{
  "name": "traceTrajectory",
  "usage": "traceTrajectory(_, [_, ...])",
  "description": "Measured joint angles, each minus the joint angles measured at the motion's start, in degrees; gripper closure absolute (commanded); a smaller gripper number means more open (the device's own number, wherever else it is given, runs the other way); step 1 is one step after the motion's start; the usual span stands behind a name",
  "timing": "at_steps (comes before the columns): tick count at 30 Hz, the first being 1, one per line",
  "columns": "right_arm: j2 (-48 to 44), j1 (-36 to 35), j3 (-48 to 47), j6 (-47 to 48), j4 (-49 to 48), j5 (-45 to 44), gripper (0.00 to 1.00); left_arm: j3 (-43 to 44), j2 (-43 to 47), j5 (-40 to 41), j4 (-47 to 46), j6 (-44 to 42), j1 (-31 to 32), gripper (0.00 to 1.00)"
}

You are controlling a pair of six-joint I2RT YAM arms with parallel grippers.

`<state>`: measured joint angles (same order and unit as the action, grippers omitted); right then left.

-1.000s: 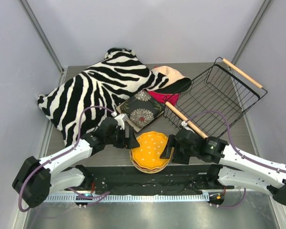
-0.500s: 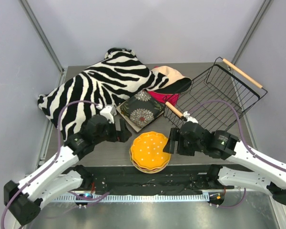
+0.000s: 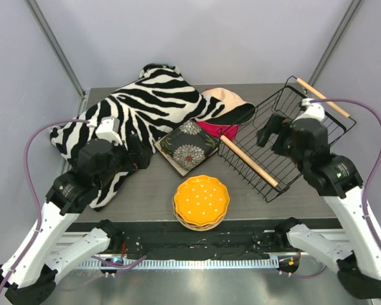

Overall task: Unload the plates from the dish rack
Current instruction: Reset both arms

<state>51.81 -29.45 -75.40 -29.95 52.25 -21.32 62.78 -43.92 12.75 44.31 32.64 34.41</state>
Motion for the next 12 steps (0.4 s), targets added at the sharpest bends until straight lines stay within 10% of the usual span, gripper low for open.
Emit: traceTrajectory(12, [5.64, 33.07, 9.33, 9.77, -7.85, 24.09, 0.00, 4.66, -1.75, 5.92, 5.68, -0.11, 0.00, 0.00])
